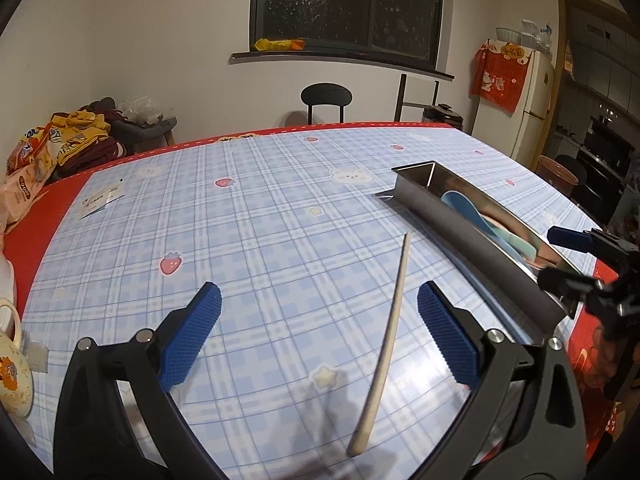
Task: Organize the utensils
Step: 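Move both open grippers back toward the wooden chopstick on the table, then close the right gripper on the blue chopstick while the left closes on the wooden chopstick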
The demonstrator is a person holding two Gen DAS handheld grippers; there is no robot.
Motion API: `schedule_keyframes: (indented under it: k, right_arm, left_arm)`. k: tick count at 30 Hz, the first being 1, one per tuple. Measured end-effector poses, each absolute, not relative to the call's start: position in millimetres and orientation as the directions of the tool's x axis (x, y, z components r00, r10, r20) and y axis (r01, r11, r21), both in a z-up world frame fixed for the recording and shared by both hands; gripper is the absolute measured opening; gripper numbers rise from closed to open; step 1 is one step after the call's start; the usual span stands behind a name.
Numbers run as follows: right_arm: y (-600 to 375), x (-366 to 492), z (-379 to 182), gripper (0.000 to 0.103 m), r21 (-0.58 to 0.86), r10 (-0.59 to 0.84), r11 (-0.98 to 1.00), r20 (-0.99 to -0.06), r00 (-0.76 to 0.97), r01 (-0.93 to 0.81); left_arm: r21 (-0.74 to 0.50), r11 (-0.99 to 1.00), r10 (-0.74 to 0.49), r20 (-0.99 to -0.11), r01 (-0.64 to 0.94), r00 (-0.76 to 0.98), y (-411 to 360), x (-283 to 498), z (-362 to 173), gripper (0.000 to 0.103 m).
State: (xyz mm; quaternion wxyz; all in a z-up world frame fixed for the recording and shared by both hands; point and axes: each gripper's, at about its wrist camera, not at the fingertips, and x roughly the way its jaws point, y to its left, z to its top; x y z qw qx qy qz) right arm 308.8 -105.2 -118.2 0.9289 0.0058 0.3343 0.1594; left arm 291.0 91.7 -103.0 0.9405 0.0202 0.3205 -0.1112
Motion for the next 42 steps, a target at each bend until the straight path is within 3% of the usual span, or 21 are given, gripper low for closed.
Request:
schedule_keyframes:
  k: [5, 7, 10, 14, 23, 34, 38, 42]
  right_arm:
    - [-83, 307, -124, 0.066, 0.063, 0.302, 0.925, -0.719, 0.626, -0.374]
    - [-74, 310, -126, 0.06, 0.019, 0.275, 0.914, -0.763, 0.585, -0.405]
    - [-67, 322, -121, 0.036, -0.015, 0.226, 0.912, -0.815, 0.533, -0.41]
    - [-55, 335, -118, 0.03, -0.005, 0.223, 0.896, -0.86, 0.459, -0.444]
    - [-50, 381, -141, 0.022, 0.011, 0.102, 0.962, -0.941, 0.323, -0.273]
    - [-36, 384, -150, 0.019, -0.094, -0.014, 0.974, -0.933, 0.36, -0.206]
    - [-32, 380, -150, 0.01, -0.094, -0.001, 0.968, -0.929, 0.37, -0.233]
    - [-23, 369, -149, 0.008, -0.092, 0.031, 0.951, -0.922, 0.387, -0.296]
  left_arm:
    - [-0.042, 0.972, -0.209, -0.6, 0.23, 0.772, 98, 286, -101, 0.097]
    - [-0.053, 0.971, -0.218, -0.595, 0.233, 0.774, 99, 286, -102, 0.097]
    - [-0.045, 0.967, -0.226, -0.599, 0.249, 0.768, 95, 286, -103, 0.097]
    - [-0.044, 0.962, -0.242, -0.588, 0.268, 0.771, 91, 283, -102, 0.096]
    - [-0.067, 0.961, -0.254, -0.603, 0.269, 0.756, 93, 288, -106, 0.095]
    - [-0.066, 0.961, -0.251, -0.617, 0.269, 0.746, 93, 290, -109, 0.09]
    - [-0.07, 0.96, -0.254, -0.628, 0.271, 0.736, 92, 291, -111, 0.082]
    - [-0.063, 0.956, -0.259, -0.643, 0.287, 0.72, 88, 293, -115, 0.069]
